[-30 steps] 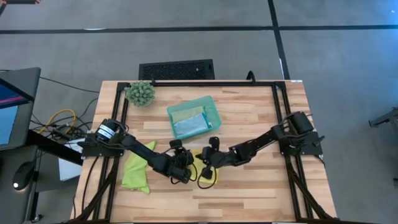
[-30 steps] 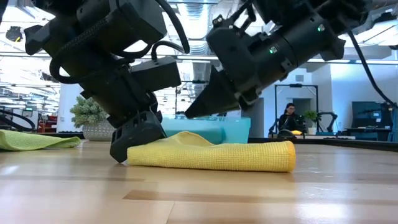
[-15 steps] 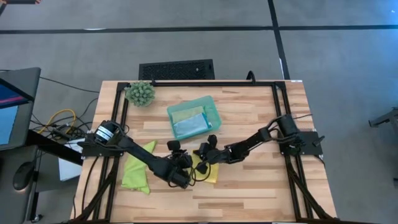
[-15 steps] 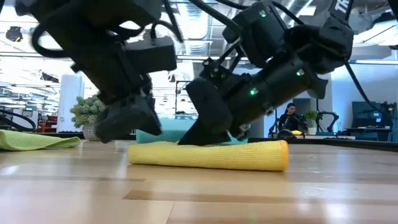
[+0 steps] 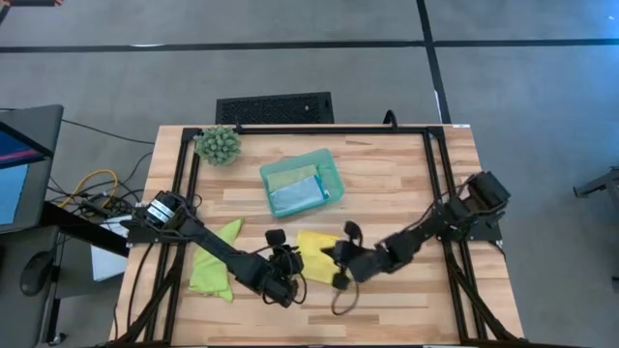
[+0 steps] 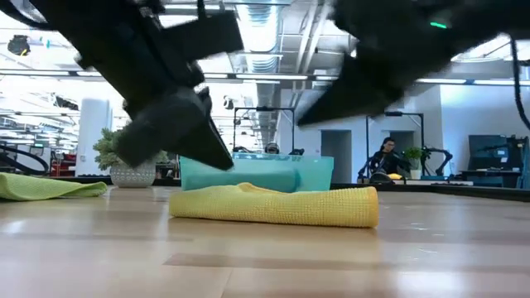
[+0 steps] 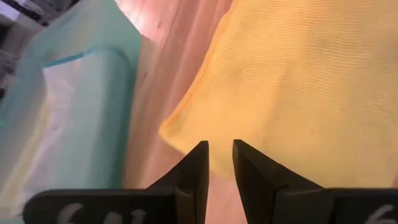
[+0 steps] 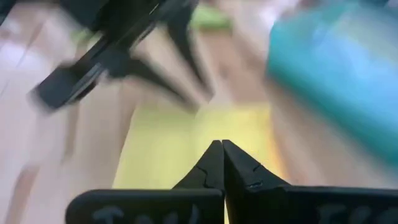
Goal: Fold microfiber towels
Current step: Fold the yellow towel
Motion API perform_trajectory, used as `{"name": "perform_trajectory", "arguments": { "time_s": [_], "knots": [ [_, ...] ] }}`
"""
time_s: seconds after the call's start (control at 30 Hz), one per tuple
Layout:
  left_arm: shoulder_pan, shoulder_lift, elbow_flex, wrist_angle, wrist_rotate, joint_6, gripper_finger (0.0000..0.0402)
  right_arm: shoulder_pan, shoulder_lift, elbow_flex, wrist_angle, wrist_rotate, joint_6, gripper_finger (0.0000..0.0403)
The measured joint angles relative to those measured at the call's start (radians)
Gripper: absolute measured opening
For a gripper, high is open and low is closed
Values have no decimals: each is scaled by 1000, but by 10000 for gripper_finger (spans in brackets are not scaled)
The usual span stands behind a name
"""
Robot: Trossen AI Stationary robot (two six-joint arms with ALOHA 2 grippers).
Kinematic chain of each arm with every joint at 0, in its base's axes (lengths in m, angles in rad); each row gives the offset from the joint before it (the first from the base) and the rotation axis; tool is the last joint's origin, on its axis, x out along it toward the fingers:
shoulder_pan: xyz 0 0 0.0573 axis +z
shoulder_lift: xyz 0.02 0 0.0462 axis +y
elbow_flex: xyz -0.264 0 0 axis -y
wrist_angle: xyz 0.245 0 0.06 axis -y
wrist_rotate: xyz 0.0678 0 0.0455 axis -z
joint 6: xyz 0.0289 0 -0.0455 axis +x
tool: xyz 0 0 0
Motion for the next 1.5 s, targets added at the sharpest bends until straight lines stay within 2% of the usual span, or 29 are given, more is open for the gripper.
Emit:
{"name": "perform_trajectory", "arguments": {
  "time_s": [0.1,0.2,0.37,0.47,0.63,0.83,1.03,1.13,1.2,1.37,1.5],
  "knots": [
    [28,12,-34,28,39,-5,66,28,3,-69,-3,-7,111,19],
    [52,24,-43,41,122,-40,66,24,34,-119,8,-2,202,20],
    [44,22,-45,19,125,-110,66,-21,102,-135,31,-6,262,16],
    [26,-1,-20,20,95,-116,66,-33,101,-134,25,-4,246,17],
    [38,-10,3,107,-83,29,66,-15,13,-135,25,-6,170,19],
    [148,22,3,110,11,77,66,11,-38,-134,33,-19,141,18],
    [221,100,6,112,79,75,66,-3,62,-135,49,-105,149,21],
    [226,106,7,118,76,73,66,-20,90,-132,43,-171,149,18],
    [214,93,6,93,72,58,66,-24,87,-129,27,-176,149,17],
    [162,24,2,3,37,11,66,-2,1,-137,-81,-199,146,19],
    [123,2,3,3,-15,0,66,29,-66,-135,-84,-182,141,23]
  ]
}}
